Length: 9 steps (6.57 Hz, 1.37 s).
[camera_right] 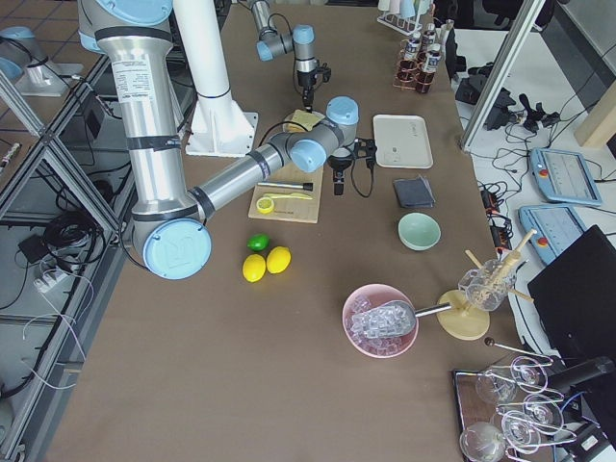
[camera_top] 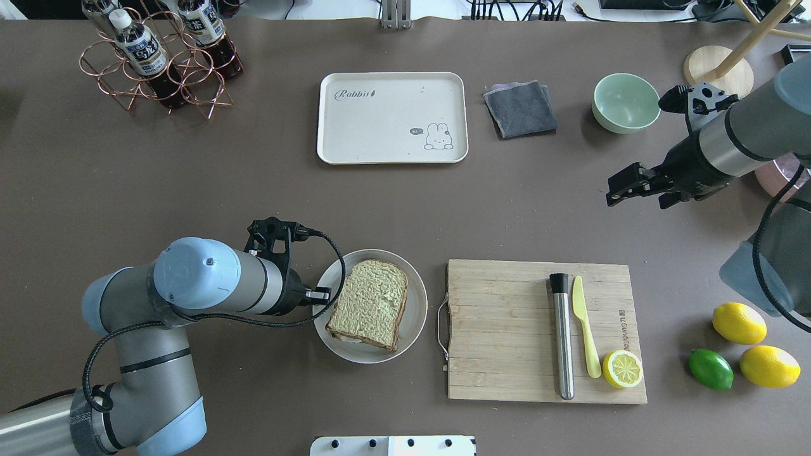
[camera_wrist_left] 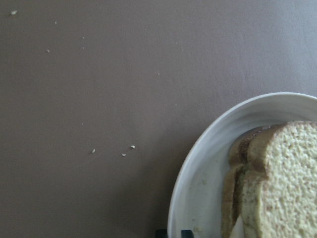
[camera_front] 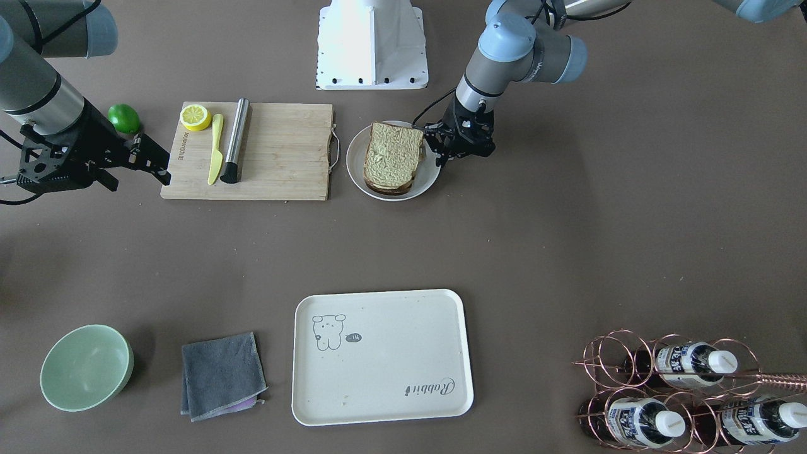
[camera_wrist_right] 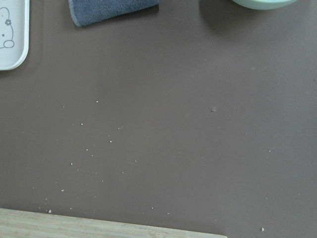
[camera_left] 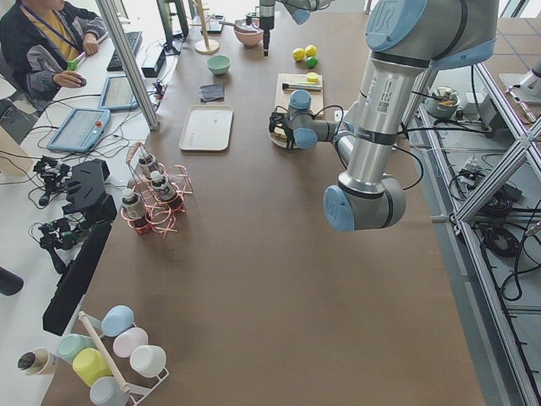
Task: Make sandwich and place on tray
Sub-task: 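Slide the plate with the left gripper onto the white tray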
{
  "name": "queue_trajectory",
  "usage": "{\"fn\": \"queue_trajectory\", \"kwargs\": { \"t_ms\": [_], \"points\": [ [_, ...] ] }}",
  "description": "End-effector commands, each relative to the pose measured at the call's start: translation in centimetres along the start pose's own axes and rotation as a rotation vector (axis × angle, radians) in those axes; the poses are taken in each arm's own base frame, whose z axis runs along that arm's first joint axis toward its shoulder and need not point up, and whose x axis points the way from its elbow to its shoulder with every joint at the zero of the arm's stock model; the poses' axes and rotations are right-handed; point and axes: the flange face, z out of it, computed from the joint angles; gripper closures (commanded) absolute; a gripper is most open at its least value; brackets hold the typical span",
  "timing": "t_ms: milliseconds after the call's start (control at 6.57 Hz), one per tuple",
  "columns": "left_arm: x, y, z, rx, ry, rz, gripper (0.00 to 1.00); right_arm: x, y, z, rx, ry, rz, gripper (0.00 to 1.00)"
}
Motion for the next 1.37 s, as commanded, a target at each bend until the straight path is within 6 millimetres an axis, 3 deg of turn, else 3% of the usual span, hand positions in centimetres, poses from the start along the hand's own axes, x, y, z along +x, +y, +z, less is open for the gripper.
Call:
{"fn": "queue_trajectory", "kwargs": {
  "t_ms": [0, 305, 609, 762, 914, 1219],
  "points": [
    [0.6, -0.5, -0.7, 0.007, 0.019, -0.003, 1.00, -0.1, 0.1, 0.0, -0.005, -0.006, 0.000, 0.00],
    [0.8, -3.0, -2.6, 0.044, 0.045, -0.083, 1.00, 0.1, -0.1, -0.2, -0.002, -0.005, 0.003, 0.00],
    [-0.6, -8.6, -6.3, 0.039, 0.083, -0.156, 1.00, 0.5, -0.3, -0.5, -0.008, -0.010, 0.014, 0.00],
    [-2.0, -12.6, -7.7, 0.049, 0.082, -0.188, 1.00, 0.7, -0.4, -0.7, -0.005, -0.010, 0.019, 0.00],
    [-2.1, -18.4, -6.9, 0.059, 0.057, -0.210, 1.00, 0.9, -0.5, -0.7, -0.003, -0.009, 0.022, 0.00],
    [-3.1, -27.7, -5.4, 0.060, -0.005, -0.226, 1.00, 0.9, -0.6, -0.8, -0.002, -0.009, 0.023, 0.00]
  ]
}}
